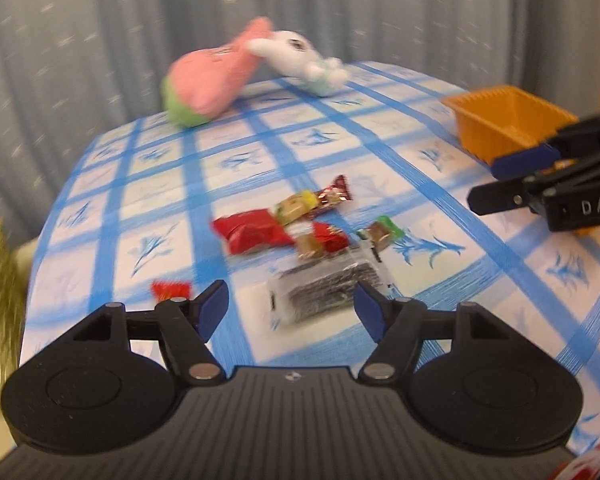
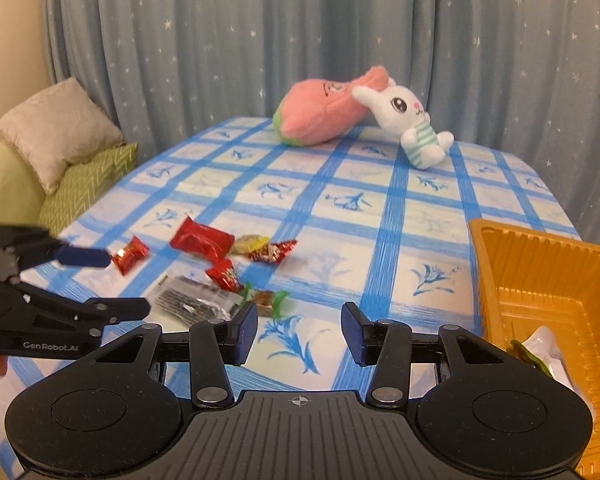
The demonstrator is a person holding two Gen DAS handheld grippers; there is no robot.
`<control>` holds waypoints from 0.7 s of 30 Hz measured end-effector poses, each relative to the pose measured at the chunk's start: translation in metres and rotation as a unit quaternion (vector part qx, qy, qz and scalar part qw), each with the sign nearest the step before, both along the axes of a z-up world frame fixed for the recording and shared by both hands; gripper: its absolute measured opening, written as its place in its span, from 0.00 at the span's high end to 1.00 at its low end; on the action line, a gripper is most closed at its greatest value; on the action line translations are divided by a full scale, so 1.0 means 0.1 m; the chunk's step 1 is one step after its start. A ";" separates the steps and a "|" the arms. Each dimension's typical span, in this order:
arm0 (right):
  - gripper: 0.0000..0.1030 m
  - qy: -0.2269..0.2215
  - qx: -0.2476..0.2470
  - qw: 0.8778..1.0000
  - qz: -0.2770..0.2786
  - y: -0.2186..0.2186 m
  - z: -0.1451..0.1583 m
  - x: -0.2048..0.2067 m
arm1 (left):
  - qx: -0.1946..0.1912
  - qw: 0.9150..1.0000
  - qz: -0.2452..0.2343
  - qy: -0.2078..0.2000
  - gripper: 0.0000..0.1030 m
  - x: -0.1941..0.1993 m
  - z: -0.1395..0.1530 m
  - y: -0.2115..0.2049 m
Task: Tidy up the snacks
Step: 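Grasp the clear packet of dark snacks with the left tool while the right tool grasps the green-wrapped candy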
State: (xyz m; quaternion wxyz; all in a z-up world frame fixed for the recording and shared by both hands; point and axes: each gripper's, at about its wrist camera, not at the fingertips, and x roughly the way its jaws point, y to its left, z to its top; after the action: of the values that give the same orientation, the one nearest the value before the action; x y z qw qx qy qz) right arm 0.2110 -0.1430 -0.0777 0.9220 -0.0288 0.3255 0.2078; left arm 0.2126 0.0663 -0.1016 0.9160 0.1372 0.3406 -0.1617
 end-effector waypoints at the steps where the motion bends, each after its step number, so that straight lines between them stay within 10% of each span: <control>1: 0.55 0.004 0.000 1.000 0.000 -0.01 -0.02 0.03 | 0.010 1.000 -0.020 0.000 0.34 0.05 -0.03 -0.03; 7: 0.55 0.035 0.012 0.999 -0.006 -0.02 -0.13 0.20 | 0.063 0.991 -0.114 0.019 0.27 0.28 -0.23 -0.14; 15: 0.54 0.050 0.009 0.999 -0.008 0.06 -0.19 0.37 | 0.042 0.986 -0.149 0.055 0.28 0.53 -0.33 -0.13; 21: 0.54 0.050 0.013 0.999 -0.004 0.10 -0.21 0.43 | -0.007 0.989 -0.115 0.092 0.61 0.49 -0.29 -0.07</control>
State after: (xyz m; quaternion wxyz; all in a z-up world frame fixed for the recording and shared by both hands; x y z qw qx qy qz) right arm 0.2541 -0.1332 -0.0984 0.9056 -0.0051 0.3686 0.2096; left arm 0.2613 0.0594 -0.1302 0.8569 0.1536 0.4046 -0.2800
